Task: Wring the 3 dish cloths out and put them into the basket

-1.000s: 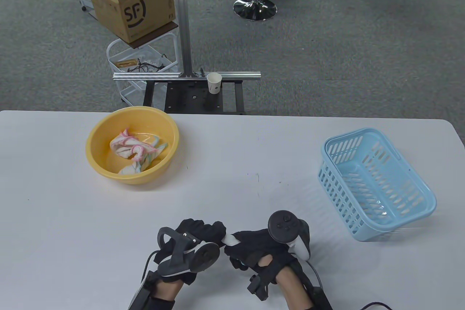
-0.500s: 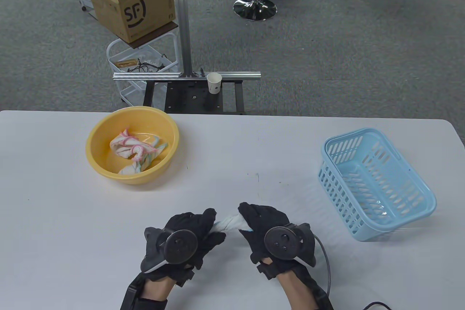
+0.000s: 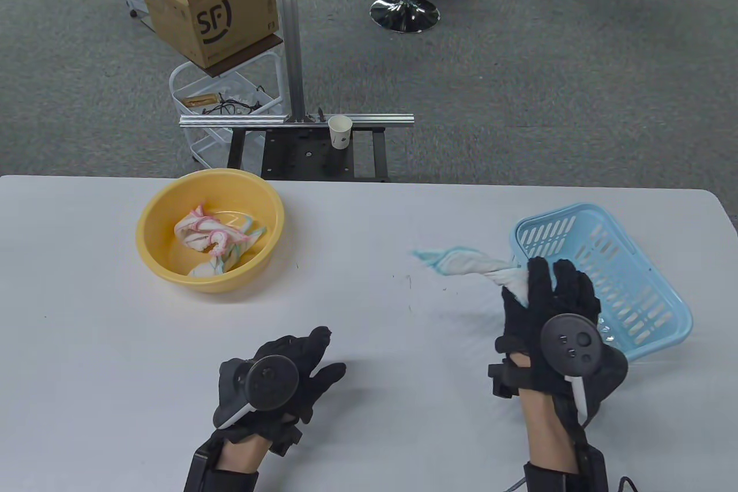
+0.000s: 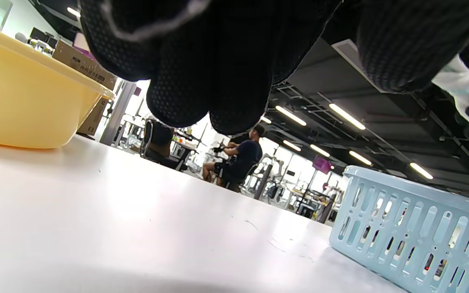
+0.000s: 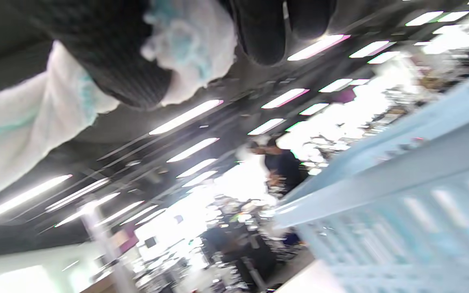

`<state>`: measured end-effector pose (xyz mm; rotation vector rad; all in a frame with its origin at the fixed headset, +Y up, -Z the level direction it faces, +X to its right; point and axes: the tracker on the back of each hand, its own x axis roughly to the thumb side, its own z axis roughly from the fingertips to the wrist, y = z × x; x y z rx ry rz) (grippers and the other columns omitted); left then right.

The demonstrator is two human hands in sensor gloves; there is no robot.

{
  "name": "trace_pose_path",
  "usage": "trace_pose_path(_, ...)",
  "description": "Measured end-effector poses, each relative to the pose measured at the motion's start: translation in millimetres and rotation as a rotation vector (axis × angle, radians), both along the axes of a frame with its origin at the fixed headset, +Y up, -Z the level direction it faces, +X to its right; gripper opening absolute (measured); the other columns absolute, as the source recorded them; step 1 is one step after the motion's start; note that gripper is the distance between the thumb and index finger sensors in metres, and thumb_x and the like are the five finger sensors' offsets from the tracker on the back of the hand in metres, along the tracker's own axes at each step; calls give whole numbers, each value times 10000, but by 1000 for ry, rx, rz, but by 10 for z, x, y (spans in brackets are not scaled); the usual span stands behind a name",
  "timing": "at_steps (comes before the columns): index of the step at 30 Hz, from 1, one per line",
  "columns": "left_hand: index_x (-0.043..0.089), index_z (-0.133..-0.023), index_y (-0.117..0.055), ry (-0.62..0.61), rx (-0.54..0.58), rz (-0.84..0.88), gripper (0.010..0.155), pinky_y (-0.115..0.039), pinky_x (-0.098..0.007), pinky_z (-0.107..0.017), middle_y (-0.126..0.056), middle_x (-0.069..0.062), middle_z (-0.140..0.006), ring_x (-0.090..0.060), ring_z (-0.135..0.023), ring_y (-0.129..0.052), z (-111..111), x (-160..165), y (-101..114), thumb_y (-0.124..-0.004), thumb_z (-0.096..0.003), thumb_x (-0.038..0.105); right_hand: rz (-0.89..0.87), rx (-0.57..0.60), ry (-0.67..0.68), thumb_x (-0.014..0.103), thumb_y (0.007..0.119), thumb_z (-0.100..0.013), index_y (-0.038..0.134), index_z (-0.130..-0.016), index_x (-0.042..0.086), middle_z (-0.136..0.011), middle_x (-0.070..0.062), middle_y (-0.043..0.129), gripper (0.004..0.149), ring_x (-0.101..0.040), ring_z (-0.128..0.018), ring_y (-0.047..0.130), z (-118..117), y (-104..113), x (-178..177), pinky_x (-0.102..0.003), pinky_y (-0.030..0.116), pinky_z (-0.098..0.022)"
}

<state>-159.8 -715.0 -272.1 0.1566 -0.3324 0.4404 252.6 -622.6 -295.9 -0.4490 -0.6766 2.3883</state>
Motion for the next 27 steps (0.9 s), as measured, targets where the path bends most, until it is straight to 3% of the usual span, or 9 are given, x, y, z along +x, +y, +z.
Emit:
trace_pose_path(3, 226, -988, -727, -3, -14, 4, 748, -758, -518, -627, -967, 52, -800, -268, -708, -990, -10, 3, -23, -844, -381, 648, -76, -82, -117, 491, 818, -537, 550, -1066, 175, -1145, -181, 377, 673, -477, -1065, 276, -25, -51, 214, -727, 209, -727)
trace_pose_path(5, 226, -987, -729, -3, -21, 4, 716, -759, -518, -626, -970, 52, -797, -267, -706, -992, -17, 3, -39, -835, -412, 639, -127, -156, -211, 515, 774, -549, 444, -1081, 145, -1158, -174, 241, 727, -469, -1068, 197, -29, -133, 374, -732, 120, -708)
trace_pose_path(11, 225, -989, -726, -6, -34, 5, 714, -755, -521, -630, -967, 51, -802, -271, -715, -987, -23, 10, -52, -833, -415, 637, -106, -305, -285, 564, 756, -546, 320, -1094, 135, -1161, -169, 163, 821, -461, -1070, 111, -18, -361, 569, -725, 62, -691)
trace_pose_path(16, 226, -990, -726, -6, -39, 4, 743, -755, -521, -630, -968, 50, -802, -271, -714, -988, -20, 14, -53, -841, -385, 643, -58, -314, -248, 571, 756, -542, 330, -1095, 138, -1160, -171, 168, 821, -461, -1071, 120, -13, -402, 520, -724, 76, -695)
trace_pose_path(20, 227, -996, -719, 6, -51, -2, 720, -751, -523, -634, -962, 49, -812, -273, -723, -984, -21, 0, -60, -829, -415, 638, -24, -281, -199, 577, 754, -539, 343, -1093, 141, -1160, -174, 186, 816, -463, -1072, 144, -48, -327, 398, -726, 93, -697)
trace_pose_path(27, 263, -1056, -620, 73, -78, -9, 773, -715, -535, -667, -863, 57, -934, -273, -854, -900, -50, -94, -92, -820, -414, 645, 138, -166, 5, 594, 744, -533, 367, -1092, 148, -1158, -177, 235, 808, -475, -1071, 206, -141, -172, -110, -739, 162, -701)
